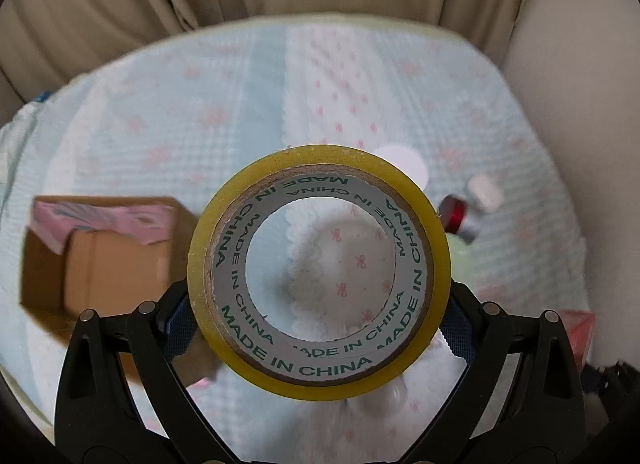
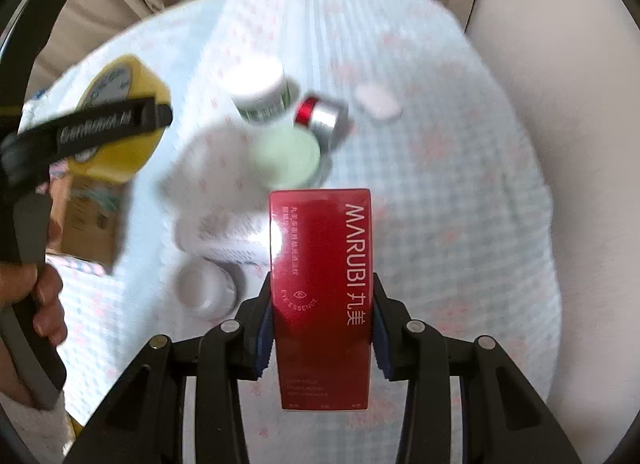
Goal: Organize rigid objects
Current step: 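Carry tape and red box into the cardboard box and open both tools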
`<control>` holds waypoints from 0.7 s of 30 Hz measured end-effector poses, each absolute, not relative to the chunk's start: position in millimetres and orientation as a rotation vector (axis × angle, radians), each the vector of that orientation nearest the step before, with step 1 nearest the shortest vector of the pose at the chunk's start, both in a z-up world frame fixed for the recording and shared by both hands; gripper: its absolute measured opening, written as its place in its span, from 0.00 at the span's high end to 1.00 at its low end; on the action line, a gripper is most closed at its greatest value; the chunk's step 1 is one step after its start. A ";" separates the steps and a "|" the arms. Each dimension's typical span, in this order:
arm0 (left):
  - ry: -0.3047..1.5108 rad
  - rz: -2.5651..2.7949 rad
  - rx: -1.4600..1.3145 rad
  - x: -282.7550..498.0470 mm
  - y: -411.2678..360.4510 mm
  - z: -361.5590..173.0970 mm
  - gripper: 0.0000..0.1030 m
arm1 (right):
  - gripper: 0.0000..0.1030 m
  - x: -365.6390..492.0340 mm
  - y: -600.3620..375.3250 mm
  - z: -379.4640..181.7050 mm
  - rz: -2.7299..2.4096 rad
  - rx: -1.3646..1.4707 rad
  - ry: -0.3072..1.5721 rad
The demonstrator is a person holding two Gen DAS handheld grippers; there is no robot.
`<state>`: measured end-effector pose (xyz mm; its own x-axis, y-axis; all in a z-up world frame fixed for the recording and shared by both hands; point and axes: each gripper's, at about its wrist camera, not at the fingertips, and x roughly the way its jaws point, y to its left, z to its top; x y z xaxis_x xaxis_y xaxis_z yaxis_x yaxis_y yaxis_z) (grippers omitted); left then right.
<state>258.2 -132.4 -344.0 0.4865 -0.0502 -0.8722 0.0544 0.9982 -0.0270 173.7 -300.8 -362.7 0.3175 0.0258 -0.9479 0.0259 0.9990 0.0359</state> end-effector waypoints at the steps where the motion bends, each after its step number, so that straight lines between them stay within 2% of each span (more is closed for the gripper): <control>1: 1.046 -0.065 0.005 252.9 -127.4 -328.2 0.06 | 0.64 168.3 -294.5 -351.4 -0.001 0.048 1.231; 10: 0.919 -0.040 0.010 199.6 -65.4 -191.6 0.06 | 0.64 150.8 -269.6 -231.6 0.041 0.069 1.060; 15: 0.885 -0.020 0.004 180.7 -16.7 -154.1 0.06 | 0.64 152.5 -244.1 -180.9 0.077 0.071 0.988; 21: 0.880 -0.015 -0.013 175.5 52.6 -139.4 0.06 | 0.64 153.1 -190.8 -146.2 0.124 0.062 0.937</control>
<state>175.5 52.6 -139.4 0.6374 -0.0180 -0.7703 0.0074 0.9998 -0.0173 153.1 -190.8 -146.2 0.5859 0.1334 -0.7993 -0.0793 0.9911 0.1072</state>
